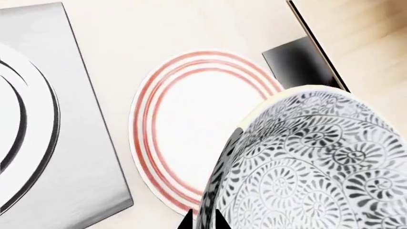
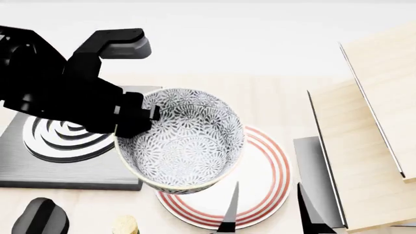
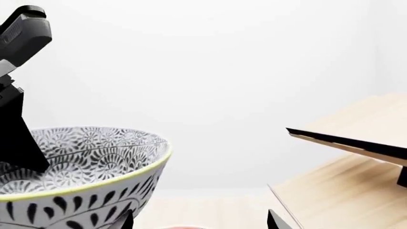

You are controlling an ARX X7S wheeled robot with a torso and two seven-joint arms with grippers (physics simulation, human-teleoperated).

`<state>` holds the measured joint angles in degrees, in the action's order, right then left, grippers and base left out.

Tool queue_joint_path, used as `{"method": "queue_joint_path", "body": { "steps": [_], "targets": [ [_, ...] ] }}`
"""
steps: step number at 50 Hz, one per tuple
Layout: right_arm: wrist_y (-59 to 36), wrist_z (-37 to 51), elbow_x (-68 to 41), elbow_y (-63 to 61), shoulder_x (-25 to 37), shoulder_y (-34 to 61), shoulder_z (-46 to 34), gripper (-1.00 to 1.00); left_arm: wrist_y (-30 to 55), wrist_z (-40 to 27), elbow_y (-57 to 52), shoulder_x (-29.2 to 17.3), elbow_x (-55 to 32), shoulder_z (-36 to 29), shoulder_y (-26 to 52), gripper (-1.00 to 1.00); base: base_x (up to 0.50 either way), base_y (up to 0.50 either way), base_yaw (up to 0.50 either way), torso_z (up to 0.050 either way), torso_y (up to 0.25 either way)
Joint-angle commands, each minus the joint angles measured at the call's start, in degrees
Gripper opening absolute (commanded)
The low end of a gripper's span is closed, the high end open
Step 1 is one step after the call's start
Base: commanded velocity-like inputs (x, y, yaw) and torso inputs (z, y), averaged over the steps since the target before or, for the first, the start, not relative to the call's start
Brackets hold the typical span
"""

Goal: Pick up the akita bowl and put it on the plate.

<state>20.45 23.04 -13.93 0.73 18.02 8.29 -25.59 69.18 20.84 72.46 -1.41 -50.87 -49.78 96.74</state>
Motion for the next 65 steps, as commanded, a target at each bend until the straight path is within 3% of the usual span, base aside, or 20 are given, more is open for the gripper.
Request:
{"method": "queue_joint_path", "body": {
  "steps": [1, 8, 10, 11, 14, 17, 22, 30, 38, 45, 53, 58, 65],
  "targets": [
    [0.8, -0.1, -0.3, 0.8, 0.0, -0.1, 0.0, 1.00, -3.0, -1.6, 2.2, 1.4, -13.1, -10.2, 1.7, -1.00, 0.00, 0.00, 0.00, 0.000, 0.000],
    [1.3, -0.2, -0.6, 1.5, 0.1, -0.1, 0.1, 1.00, -8.6, -4.3, 2.5, 1.4, -22.9, -18.8, 1.8, -1.00, 0.00, 0.00, 0.00, 0.000, 0.000],
    [1.3, -0.2, -0.8, 1.4, 0.1, -0.1, 0.2, 1.00, -9.1, -5.5, 2.5, 1.4, -22.0, -16.2, 1.5, -1.00, 0.00, 0.00, 0.00, 0.001, -0.101],
    [1.3, -0.3, -0.8, 1.6, 0.1, 0.0, 0.1, 1.00, -3.8, -7.3, 2.5, 0.2, -24.8, -8.4, 1.0, -1.00, 0.00, 0.00, 0.00, 0.003, -0.043],
    [1.2, -0.2, -0.9, 1.4, 0.2, -0.2, 0.0, 1.00, -4.9, -5.1, 2.5, 1.4, -13.1, -1.5, 0.3, -1.00, 0.00, 0.00, 0.00, 0.000, 0.000],
    [0.9, -0.6, -1.6, 1.5, 0.3, 0.1, 0.0, 1.00, -3.6, -3.3, 2.5, 1.4, -9.3, 2.4, 0.0, -1.00, 0.00, 0.00, 0.00, 0.000, 0.000],
    [0.5, -0.3, -1.7, 0.8, 0.5, 0.0, 0.1, 1.00, -10.2, -3.6, 2.5, 1.4, -13.1, -5.8, 0.1, -1.00, 0.00, 0.00, 0.00, 0.000, -0.050],
    [0.8, -0.4, -2.1, 0.9, 0.7, 0.0, 0.3, 1.00, -13.8, -4.8, 2.4, 1.4, -30.3, -22.4, 0.3, -1.00, 0.00, 0.00, 0.00, 0.002, -0.242],
    [1.2, -0.4, -1.9, 1.1, 0.7, -0.1, 0.1, 1.00, -11.1, -3.9, 2.5, 1.4, -26.6, -15.4, -0.6, -1.00, 0.00, 0.00, 0.00, 0.001, -0.070],
    [1.3, -0.3, -1.7, 1.7, 0.4, 0.1, -0.1, 1.00, -15.3, -2.9, 2.5, 1.4, -30.4, -20.9, -0.1, -1.00, 0.00, 0.00, 0.00, 0.000, -0.017],
    [1.6, -0.3, -1.9, 1.9, 0.5, 0.0, -0.1, 1.00, -15.9, -3.6, 2.5, 1.4, -26.4, -14.8, -1.2, -1.00, 0.00, 0.00, 0.00, 0.000, -0.044],
    [1.7, -0.5, -2.0, 2.2, 0.5, 0.1, -0.2, 1.00, -20.3, -5.2, 2.4, 1.4, -30.0, -21.7, -1.2, -1.00, 0.00, 0.00, 0.00, 0.004, -0.097],
    [1.8, -0.4, -2.0, 2.4, 0.5, 0.1, -0.2, 1.00, -18.6, -4.9, 2.5, 1.4, -28.2, -15.0, -1.1, -1.00, 0.00, 0.00, 0.00, 0.009, -0.113]
  ]
}}
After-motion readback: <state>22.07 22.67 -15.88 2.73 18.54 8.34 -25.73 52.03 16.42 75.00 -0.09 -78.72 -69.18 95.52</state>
